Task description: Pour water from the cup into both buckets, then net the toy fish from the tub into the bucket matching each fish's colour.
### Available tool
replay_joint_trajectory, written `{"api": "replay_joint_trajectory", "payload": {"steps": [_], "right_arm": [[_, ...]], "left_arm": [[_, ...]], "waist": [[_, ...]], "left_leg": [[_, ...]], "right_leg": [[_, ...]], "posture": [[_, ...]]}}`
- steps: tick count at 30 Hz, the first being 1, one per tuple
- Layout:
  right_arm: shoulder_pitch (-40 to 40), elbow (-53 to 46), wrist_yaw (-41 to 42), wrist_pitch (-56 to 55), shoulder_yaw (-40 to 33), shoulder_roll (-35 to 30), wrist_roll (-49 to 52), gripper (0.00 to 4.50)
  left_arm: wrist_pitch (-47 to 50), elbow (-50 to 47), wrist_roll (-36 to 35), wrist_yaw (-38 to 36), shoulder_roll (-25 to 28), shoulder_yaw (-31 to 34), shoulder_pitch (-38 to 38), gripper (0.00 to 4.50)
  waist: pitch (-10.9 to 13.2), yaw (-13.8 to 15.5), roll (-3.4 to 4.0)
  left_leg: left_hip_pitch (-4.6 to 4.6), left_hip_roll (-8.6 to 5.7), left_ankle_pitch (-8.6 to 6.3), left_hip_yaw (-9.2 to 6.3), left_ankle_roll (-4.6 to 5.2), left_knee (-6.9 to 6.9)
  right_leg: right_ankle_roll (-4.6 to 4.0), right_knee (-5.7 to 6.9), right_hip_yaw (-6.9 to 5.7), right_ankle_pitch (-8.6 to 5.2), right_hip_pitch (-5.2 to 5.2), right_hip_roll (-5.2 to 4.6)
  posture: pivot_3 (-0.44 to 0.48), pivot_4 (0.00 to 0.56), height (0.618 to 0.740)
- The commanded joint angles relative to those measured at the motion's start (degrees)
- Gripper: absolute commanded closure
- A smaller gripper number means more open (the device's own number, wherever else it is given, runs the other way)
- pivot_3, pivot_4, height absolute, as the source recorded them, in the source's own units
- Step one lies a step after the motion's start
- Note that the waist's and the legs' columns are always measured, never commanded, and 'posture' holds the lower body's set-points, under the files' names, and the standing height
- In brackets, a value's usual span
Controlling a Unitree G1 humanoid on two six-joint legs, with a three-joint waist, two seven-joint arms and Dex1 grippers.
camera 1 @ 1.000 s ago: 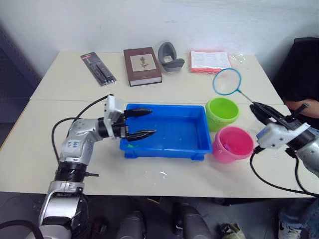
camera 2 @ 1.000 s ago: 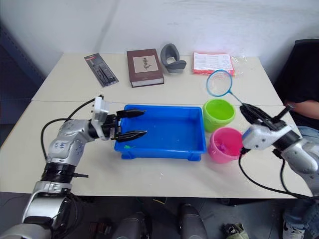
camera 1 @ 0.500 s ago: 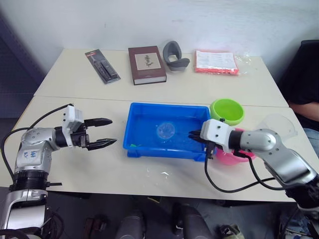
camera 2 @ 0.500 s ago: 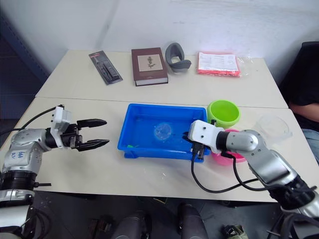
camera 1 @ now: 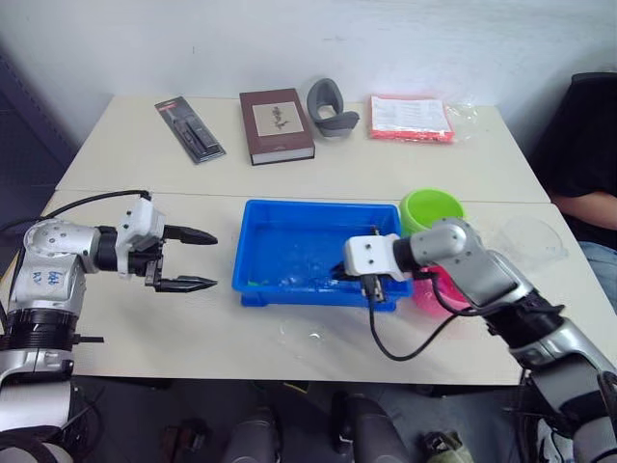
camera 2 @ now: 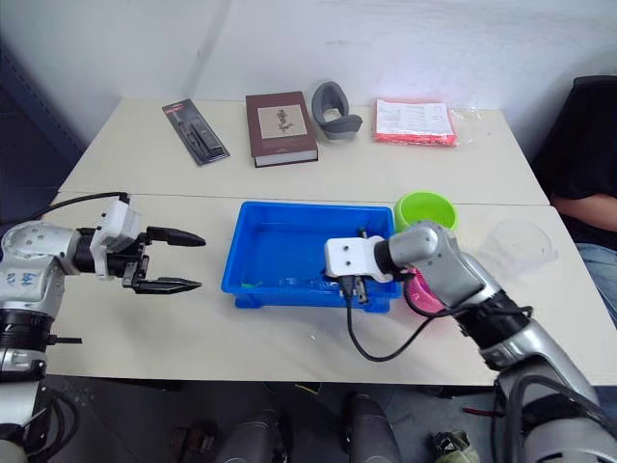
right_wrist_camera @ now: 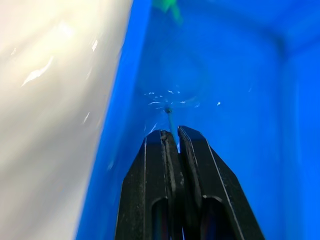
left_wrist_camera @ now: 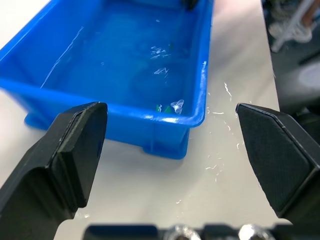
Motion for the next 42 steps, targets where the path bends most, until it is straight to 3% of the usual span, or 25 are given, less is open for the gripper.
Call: {"api": "replay_joint_trajectory", "payload": {"steps": [1,11,17,26,34,42], "right_arm": [[-1.54,2.21,0.88,-1.09,-0.9,2.56,-0.71,4.5],[-0.44,-1.55,1.88,8.58,-7.09,7.32,6.18,4.5],[2.76,-8.14,3.02,15.4,-11.31,4.44,10.55,4.5],[13.43,-19.69,-0.29,15.07,-19.66,-2.05,12.87,4.5],[28.86,-29.13,-7.84,7.98,-35.62,-6.51,13.91,4.5],[38.65,-29.33,-12.36,5.67,-53.35,-11.45,14.23,4.5]], "left_arm": [[0.53,-1.66,0.5,-0.41,-0.14,-0.56,-1.73,0.06],[2.48,-3.48,0.56,1.31,-0.89,-0.83,-1.87,0.06],[3.91,-5.0,-0.04,2.51,-1.12,-0.33,-0.38,0.06],[9.97,-9.13,-4.79,5.7,-4.08,2.39,1.22,0.06],[18.85,-17.65,-12.03,11.51,-9.57,4.73,2.81,0.06],[15.11,-14.79,-9.28,13.96,-14.84,2.41,2.29,0.06]], "waist": [[0.0,-0.01,0.0],[0.0,-0.03,0.0],[0.0,0.02,0.0],[0.0,0.26,0.0],[0.0,0.42,0.0],[0.0,0.41,0.0]], "left_leg": [[-0.01,0.0,0.0,0.01,-0.01,0.0],[-0.03,0.04,-0.01,0.01,-0.04,0.0],[-0.03,0.05,-0.03,0.0,-0.05,0.0],[-0.04,0.04,-0.03,0.01,-0.05,0.0],[0.04,0.0,-0.03,0.03,-0.04,0.01],[0.09,0.0,-0.03,0.07,-0.05,0.01]], "right_leg": [[0.0,0.0,-0.02,0.0,-0.01,0.0],[0.0,0.01,-0.15,0.0,-0.04,-0.14],[-0.01,0.0,-0.15,0.0,-0.04,-0.15],[0.0,-0.01,-0.14,0.0,-0.03,-0.15],[0.02,0.01,-0.08,0.01,0.04,-0.13],[0.02,0.01,-0.03,0.01,0.07,-0.01]], "posture": [[0.0,0.15,0.74],[0.0,0.15,0.74],[0.0,0.15,0.74],[0.0,0.15,0.74],[0.0,0.15,0.74],[0.0,0.15,0.74]]}}
